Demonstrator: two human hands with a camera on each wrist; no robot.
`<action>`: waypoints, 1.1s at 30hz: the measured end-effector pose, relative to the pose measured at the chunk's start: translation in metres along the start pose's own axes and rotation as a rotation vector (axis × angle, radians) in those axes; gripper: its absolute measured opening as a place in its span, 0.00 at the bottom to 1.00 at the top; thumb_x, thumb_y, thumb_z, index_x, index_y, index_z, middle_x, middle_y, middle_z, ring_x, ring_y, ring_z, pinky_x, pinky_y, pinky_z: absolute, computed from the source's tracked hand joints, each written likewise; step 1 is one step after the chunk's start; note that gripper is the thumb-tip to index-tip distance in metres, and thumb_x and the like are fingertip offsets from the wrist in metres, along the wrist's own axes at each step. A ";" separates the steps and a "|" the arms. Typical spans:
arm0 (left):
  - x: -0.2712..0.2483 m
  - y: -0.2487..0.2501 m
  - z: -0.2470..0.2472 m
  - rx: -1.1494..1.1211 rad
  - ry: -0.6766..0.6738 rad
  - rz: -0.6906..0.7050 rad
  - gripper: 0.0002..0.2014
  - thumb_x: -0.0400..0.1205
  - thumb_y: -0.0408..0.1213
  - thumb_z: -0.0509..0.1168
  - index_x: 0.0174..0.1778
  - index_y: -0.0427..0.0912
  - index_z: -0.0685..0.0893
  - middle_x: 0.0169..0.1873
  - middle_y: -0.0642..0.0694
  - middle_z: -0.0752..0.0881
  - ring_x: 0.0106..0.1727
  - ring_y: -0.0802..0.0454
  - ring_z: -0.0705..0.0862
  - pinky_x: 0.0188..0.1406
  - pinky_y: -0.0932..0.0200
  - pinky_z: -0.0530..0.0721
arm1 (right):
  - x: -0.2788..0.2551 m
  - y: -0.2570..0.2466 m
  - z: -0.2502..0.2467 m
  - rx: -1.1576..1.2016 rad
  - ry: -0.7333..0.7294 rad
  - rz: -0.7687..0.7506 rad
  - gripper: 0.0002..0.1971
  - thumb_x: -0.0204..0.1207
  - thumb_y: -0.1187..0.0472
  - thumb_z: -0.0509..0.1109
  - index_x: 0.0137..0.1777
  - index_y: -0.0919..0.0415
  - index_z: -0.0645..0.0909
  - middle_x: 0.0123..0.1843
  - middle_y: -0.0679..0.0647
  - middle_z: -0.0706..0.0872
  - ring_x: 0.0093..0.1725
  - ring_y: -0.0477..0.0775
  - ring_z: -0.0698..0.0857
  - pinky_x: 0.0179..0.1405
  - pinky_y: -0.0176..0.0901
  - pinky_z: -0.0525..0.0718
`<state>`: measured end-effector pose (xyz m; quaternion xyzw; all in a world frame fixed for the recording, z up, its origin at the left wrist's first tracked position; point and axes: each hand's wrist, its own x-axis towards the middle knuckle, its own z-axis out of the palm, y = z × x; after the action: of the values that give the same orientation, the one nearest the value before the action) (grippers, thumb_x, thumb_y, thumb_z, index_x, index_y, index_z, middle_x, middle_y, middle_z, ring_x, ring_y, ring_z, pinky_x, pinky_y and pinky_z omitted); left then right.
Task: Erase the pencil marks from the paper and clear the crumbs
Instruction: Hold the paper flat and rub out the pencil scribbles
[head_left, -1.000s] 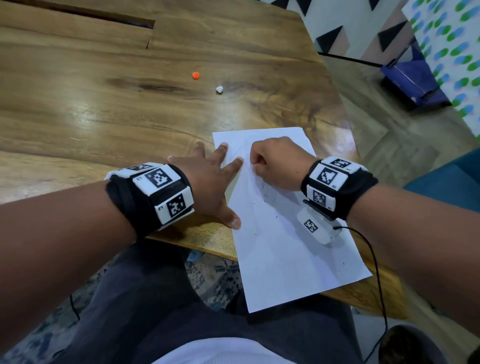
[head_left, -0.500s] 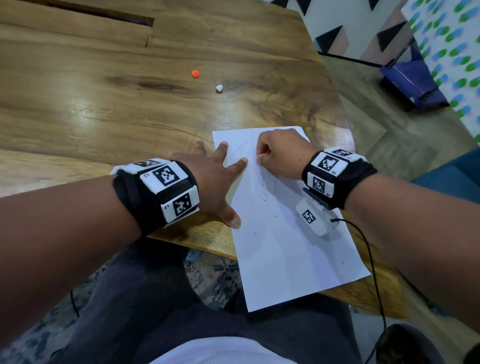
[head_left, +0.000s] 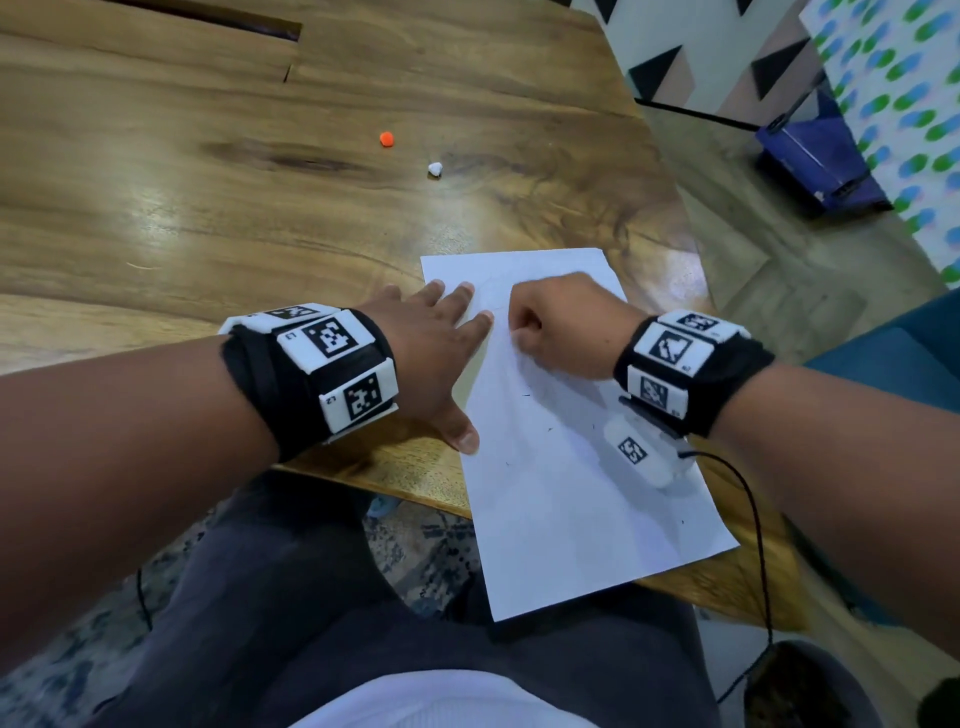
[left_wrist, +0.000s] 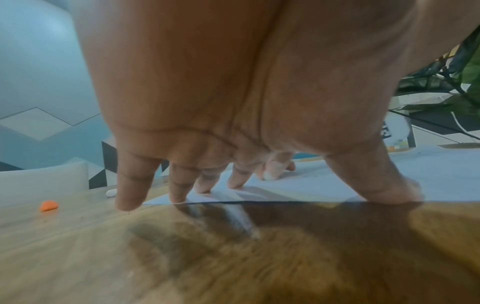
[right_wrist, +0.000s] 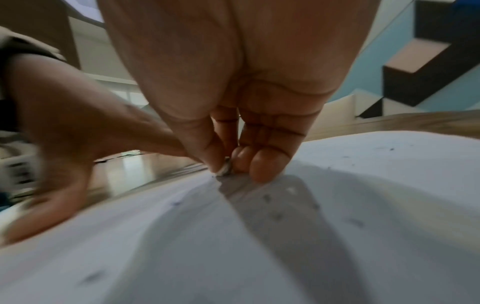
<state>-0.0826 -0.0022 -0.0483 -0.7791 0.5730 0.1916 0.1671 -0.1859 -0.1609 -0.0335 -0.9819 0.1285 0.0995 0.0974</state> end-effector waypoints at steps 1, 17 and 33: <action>0.000 0.001 -0.001 -0.004 -0.007 0.000 0.70 0.64 0.83 0.66 0.90 0.48 0.38 0.90 0.40 0.36 0.90 0.37 0.41 0.85 0.33 0.58 | 0.007 0.004 -0.003 -0.005 0.023 0.043 0.04 0.77 0.61 0.65 0.45 0.56 0.82 0.42 0.48 0.86 0.49 0.55 0.83 0.49 0.47 0.82; 0.002 0.005 -0.007 -0.075 -0.091 -0.013 0.71 0.64 0.77 0.73 0.89 0.51 0.33 0.88 0.40 0.31 0.89 0.36 0.35 0.84 0.30 0.62 | -0.030 -0.013 0.002 0.041 -0.193 -0.103 0.02 0.82 0.59 0.61 0.49 0.55 0.74 0.41 0.54 0.85 0.43 0.58 0.83 0.45 0.53 0.83; 0.002 0.009 -0.007 -0.054 -0.102 -0.037 0.70 0.64 0.81 0.68 0.89 0.52 0.32 0.88 0.42 0.29 0.89 0.37 0.34 0.82 0.29 0.66 | -0.048 -0.017 0.006 0.060 -0.248 -0.132 0.02 0.81 0.57 0.63 0.50 0.54 0.74 0.36 0.48 0.82 0.37 0.53 0.80 0.40 0.49 0.81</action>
<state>-0.0898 -0.0095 -0.0432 -0.7831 0.5438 0.2434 0.1784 -0.2274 -0.1323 -0.0256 -0.9651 0.0536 0.2095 0.1481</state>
